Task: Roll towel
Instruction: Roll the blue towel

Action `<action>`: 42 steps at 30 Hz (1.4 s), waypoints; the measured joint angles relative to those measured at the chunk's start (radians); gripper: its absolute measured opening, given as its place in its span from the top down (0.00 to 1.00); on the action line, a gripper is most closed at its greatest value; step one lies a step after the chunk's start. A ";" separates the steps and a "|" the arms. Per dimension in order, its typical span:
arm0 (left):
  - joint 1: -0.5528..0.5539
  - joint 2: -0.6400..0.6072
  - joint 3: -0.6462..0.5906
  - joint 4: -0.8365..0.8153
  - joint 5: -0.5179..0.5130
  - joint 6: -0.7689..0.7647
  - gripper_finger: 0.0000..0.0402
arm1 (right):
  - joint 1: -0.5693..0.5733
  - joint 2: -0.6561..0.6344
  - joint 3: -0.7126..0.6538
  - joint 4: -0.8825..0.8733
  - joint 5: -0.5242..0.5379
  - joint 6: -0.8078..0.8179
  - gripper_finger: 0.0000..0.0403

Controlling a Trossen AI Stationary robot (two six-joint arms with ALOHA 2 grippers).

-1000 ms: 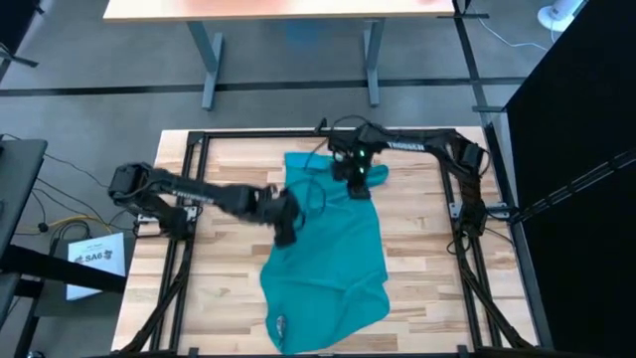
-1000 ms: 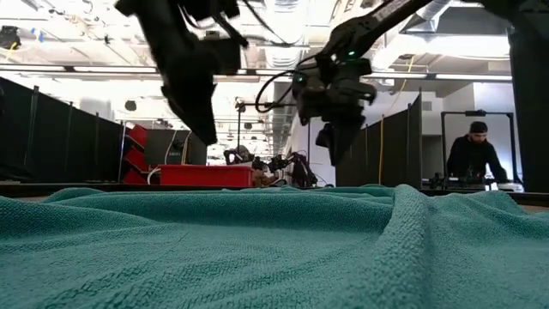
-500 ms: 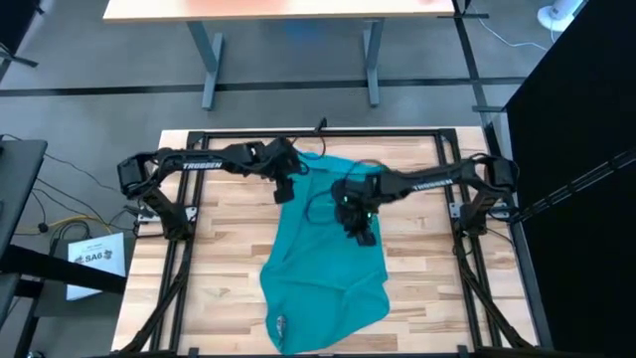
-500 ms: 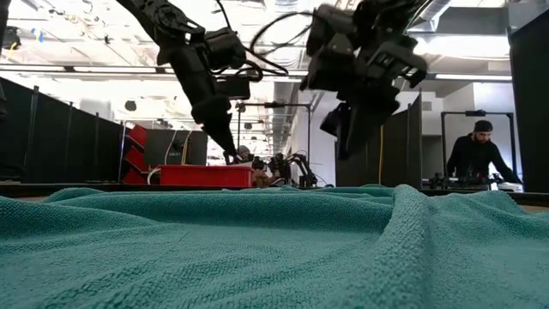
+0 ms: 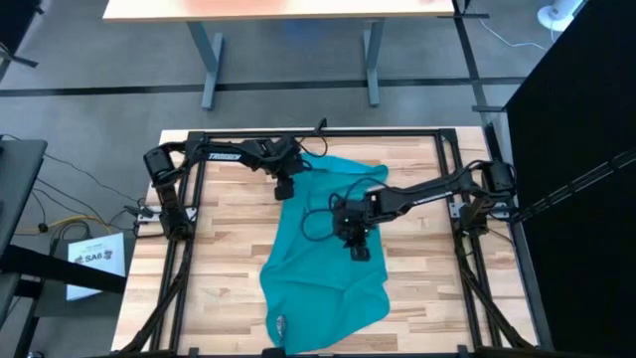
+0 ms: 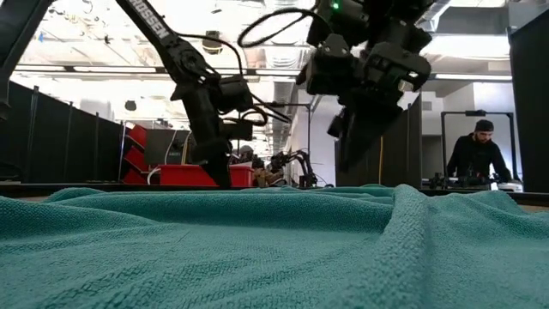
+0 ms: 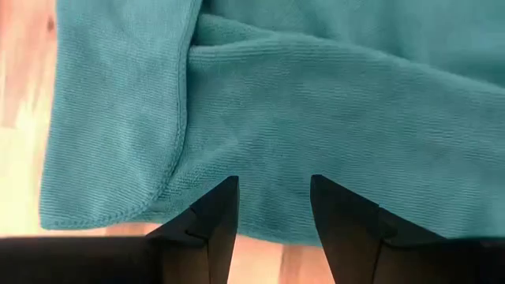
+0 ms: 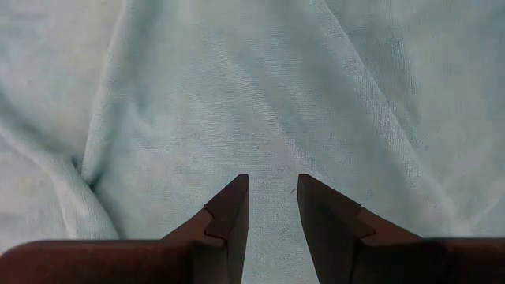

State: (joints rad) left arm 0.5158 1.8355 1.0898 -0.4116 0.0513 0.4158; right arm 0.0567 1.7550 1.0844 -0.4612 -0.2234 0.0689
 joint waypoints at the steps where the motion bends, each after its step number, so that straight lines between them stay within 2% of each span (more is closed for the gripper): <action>1: 0.003 0.007 0.003 0.003 -0.001 0.003 0.64 | 0.005 0.000 -0.016 0.006 0.000 0.015 0.76; 13: 0.085 0.040 0.012 -0.040 0.019 0.033 0.64 | 0.103 -0.001 -0.174 0.125 0.032 0.186 0.76; 29: 0.241 0.036 -0.020 -0.143 0.009 0.044 0.64 | 0.239 -0.003 -0.179 0.105 0.112 0.289 0.76; 33: 0.251 0.032 -0.026 -0.155 0.008 0.044 0.64 | 0.244 -0.013 -0.181 0.103 0.146 0.306 0.76; 42: 0.286 0.011 -0.033 -0.207 0.002 0.031 0.64 | 0.236 -0.019 -0.182 0.076 0.154 0.308 0.76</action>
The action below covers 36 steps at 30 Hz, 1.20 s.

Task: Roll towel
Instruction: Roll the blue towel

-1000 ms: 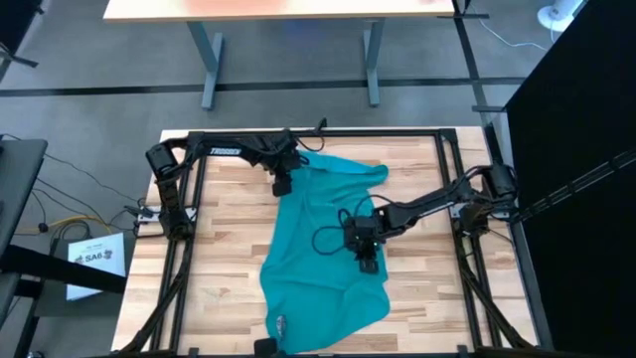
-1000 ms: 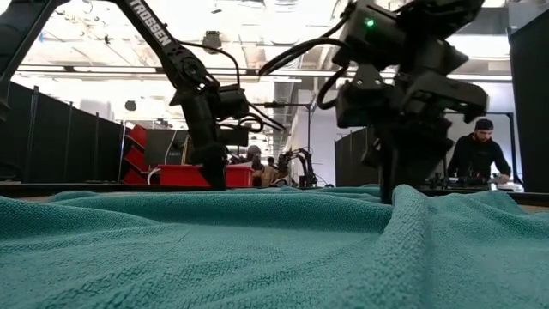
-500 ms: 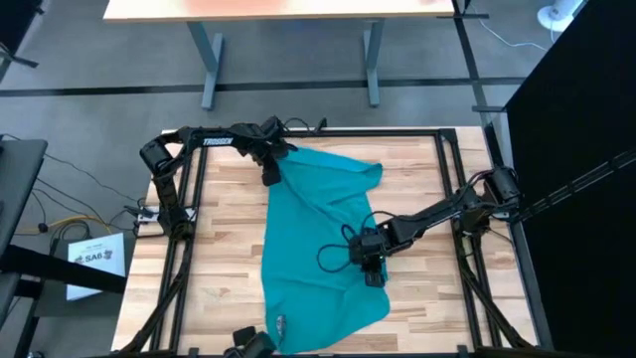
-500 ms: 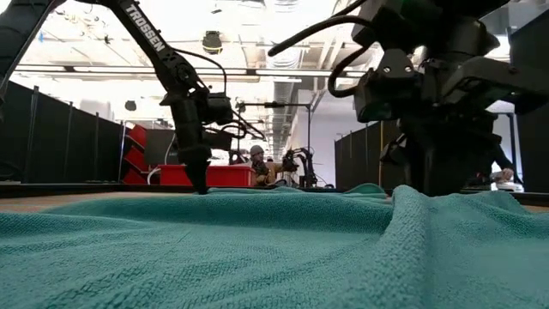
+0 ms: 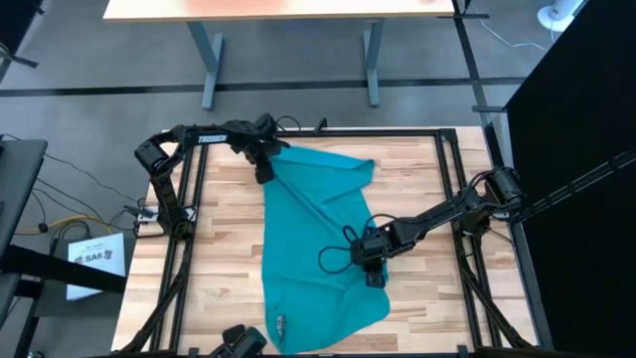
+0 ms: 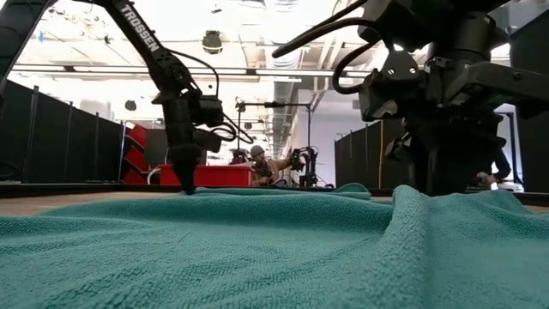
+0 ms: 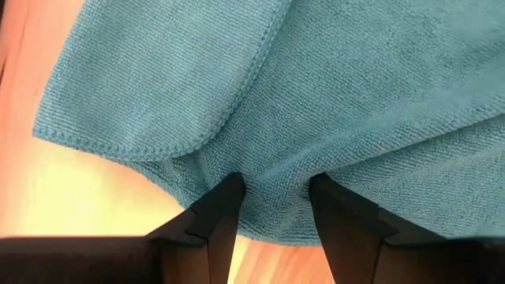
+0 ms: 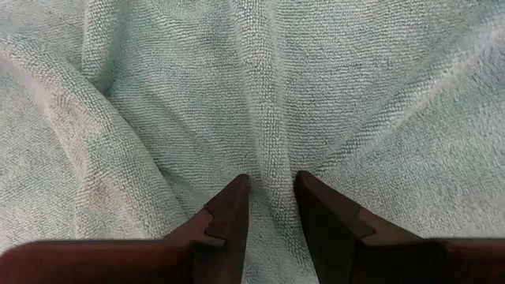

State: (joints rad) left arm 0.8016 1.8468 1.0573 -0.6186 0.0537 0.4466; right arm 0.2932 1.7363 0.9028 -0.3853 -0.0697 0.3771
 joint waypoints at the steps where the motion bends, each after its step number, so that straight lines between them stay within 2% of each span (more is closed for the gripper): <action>1: 0.005 -0.004 0.000 -0.005 0.000 0.001 0.64 | 0.000 0.000 0.000 0.000 0.001 0.000 0.76; 6: -0.010 -0.078 -0.003 -0.033 0.000 -0.028 0.64 | -0.010 -0.025 0.013 -0.025 0.005 -0.007 0.76; 11: -0.128 -0.198 0.025 -0.001 0.053 -0.045 0.64 | -0.013 -0.094 0.061 0.001 0.008 0.015 0.76; 13: -0.191 -0.198 0.020 -0.014 0.084 -0.034 0.64 | 0.027 -0.111 0.063 0.019 0.009 0.046 0.76; 17: -0.274 -0.140 0.017 0.042 0.081 -0.002 0.64 | 0.144 -0.110 0.063 0.027 0.007 0.157 0.76; 19: -0.280 -0.086 0.015 0.057 0.076 -0.002 0.64 | 0.206 -0.092 0.063 0.045 0.015 0.224 0.76; 21: -0.274 -0.040 0.014 0.063 0.070 -0.003 0.64 | 0.254 -0.076 0.063 0.042 0.066 0.285 0.76; 25: -0.238 0.012 0.022 0.079 0.082 0.001 0.64 | 0.277 -0.036 0.065 0.078 0.104 0.358 0.76; 36: -0.175 0.030 0.020 0.133 0.079 0.009 0.64 | 0.328 0.125 0.070 0.214 0.119 0.479 0.76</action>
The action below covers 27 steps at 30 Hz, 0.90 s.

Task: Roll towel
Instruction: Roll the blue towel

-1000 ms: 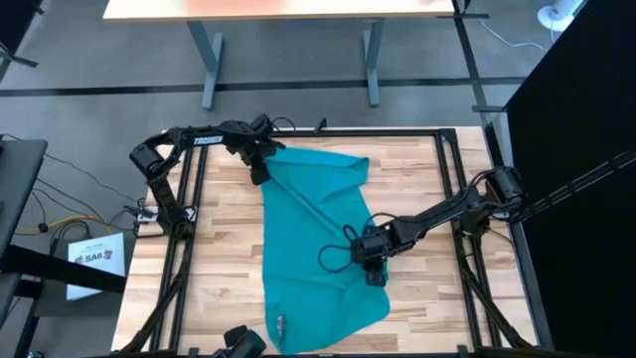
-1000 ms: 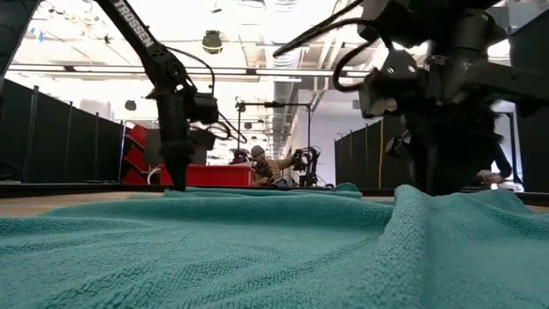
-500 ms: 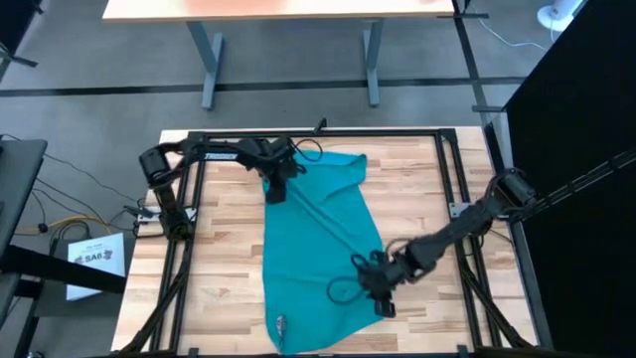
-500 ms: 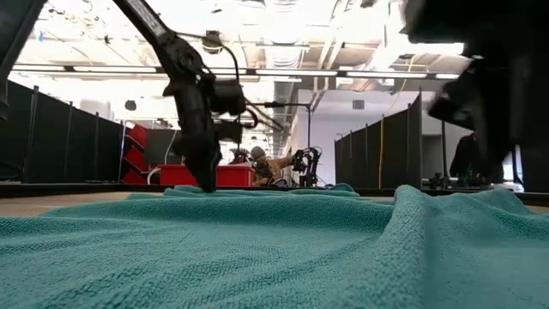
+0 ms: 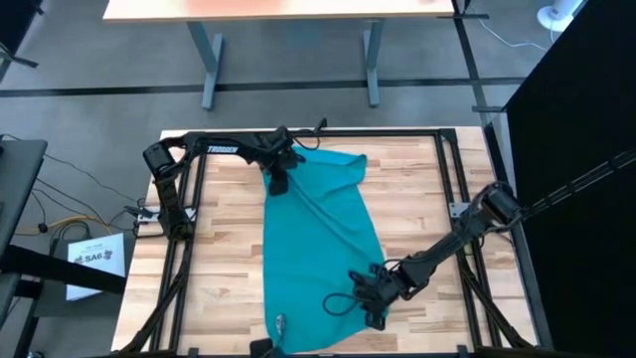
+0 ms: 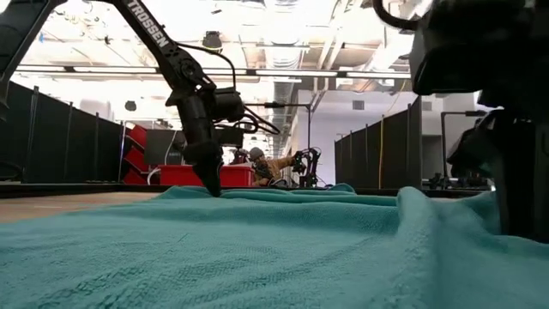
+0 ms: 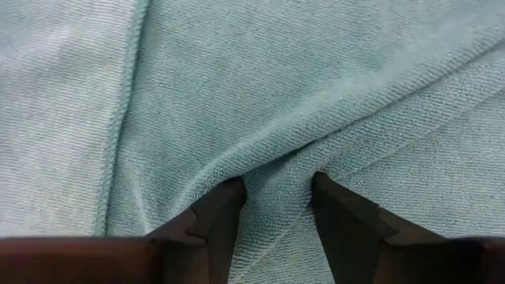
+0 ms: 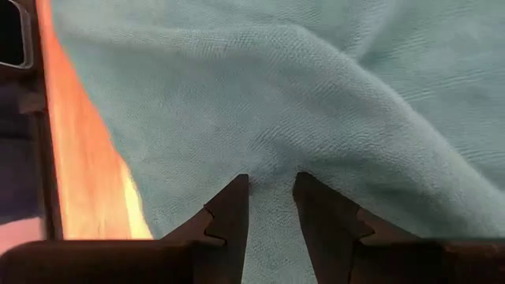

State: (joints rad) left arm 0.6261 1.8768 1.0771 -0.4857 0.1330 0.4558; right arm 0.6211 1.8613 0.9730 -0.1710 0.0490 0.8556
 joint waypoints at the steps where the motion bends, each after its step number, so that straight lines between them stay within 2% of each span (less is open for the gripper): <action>1: 0.003 0.001 0.000 0.003 -0.001 0.000 0.64 | 0.005 0.002 0.000 0.003 0.003 0.013 0.76; 16: 0.039 0.003 0.000 -0.004 -0.004 0.018 0.64 | 0.161 0.006 -0.002 0.007 0.017 0.232 0.76; 24: 0.039 0.003 0.000 -0.009 -0.006 0.014 0.64 | 0.192 0.008 0.023 -0.003 0.015 0.236 0.76; 27: 0.030 -0.024 -0.002 -0.037 -0.015 0.012 0.64 | 0.188 -0.008 0.059 -0.100 0.014 0.191 0.76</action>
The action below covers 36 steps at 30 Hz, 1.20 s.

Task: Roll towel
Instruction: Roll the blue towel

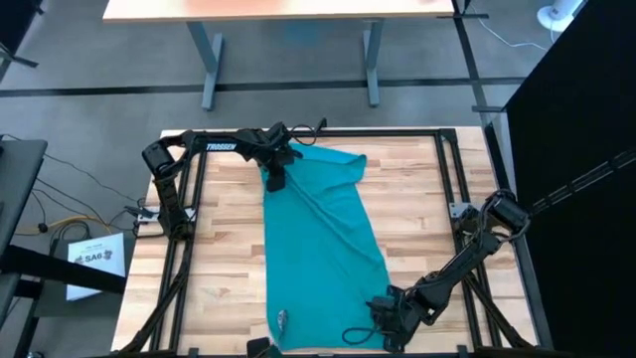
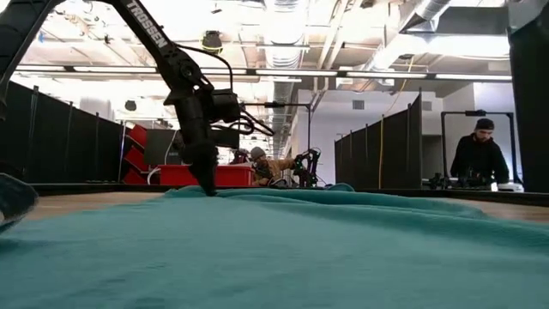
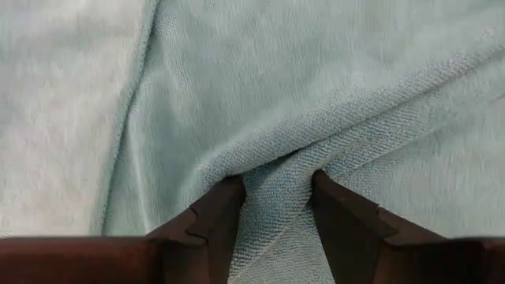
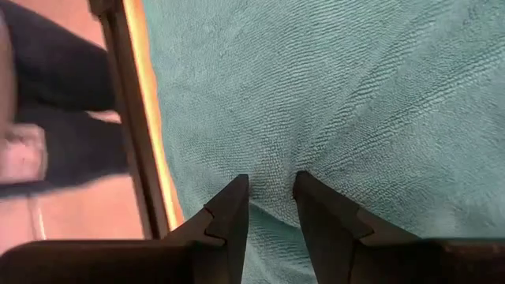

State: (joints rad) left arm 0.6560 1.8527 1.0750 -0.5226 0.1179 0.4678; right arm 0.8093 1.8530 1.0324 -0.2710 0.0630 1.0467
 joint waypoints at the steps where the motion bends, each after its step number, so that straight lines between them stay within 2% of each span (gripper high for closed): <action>1: -0.009 -0.020 0.001 -0.021 -0.009 -0.001 0.64 | -0.011 -0.007 0.019 -0.049 0.007 -0.041 0.76; 5: -0.064 -0.151 0.029 -0.140 -0.016 0.000 0.64 | -0.084 -0.054 0.115 -0.165 0.083 -0.235 0.76; 9: -0.112 -0.284 0.040 -0.258 -0.007 -0.016 0.64 | -0.152 -0.070 0.138 -0.168 0.115 -0.378 0.76; 11: -0.132 -0.321 0.039 -0.303 -0.006 -0.062 0.64 | -0.175 -0.077 0.150 -0.176 0.117 -0.438 0.76; 14: -0.180 -0.364 0.041 -0.390 0.037 -0.175 0.64 | -0.239 -0.089 0.156 -0.311 0.200 -0.534 0.76; 19: -0.369 -0.379 0.011 -0.400 0.087 -0.287 0.64 | -0.446 -0.098 0.155 -0.490 0.453 -0.671 0.76; 22: -0.469 -0.375 -0.045 -0.343 0.087 -0.333 0.64 | -0.633 -0.113 0.156 -0.474 0.480 -0.758 0.76; 24: -0.525 -0.373 -0.103 -0.279 0.086 -0.402 0.64 | -0.768 -0.129 0.156 -0.452 0.462 -0.851 0.76; 26: -0.568 -0.376 -0.155 -0.213 0.087 -0.471 0.64 | -0.907 -0.154 0.155 -0.379 0.374 -0.971 0.76; 28: -0.614 -0.379 -0.213 -0.154 0.086 -0.540 0.64 | -1.050 -0.179 0.157 -0.310 0.196 -1.060 0.76; 31: -0.670 -0.378 -0.270 -0.059 0.086 -0.655 0.64 | -1.275 -0.178 0.197 -0.321 -0.080 -1.079 0.75; 34: -0.721 -0.378 -0.288 0.023 0.086 -0.756 0.64 | -1.441 -0.155 0.258 -0.394 -0.129 -1.193 0.72; 36: -0.742 -0.378 -0.289 0.091 0.081 -0.812 0.64 | -1.493 -0.128 0.300 -0.409 -0.132 -1.309 0.69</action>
State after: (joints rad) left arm -0.0859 1.4742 0.7856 -0.4316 0.1993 -0.3446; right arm -0.6839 1.7253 1.3328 -0.6803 -0.0694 -0.2627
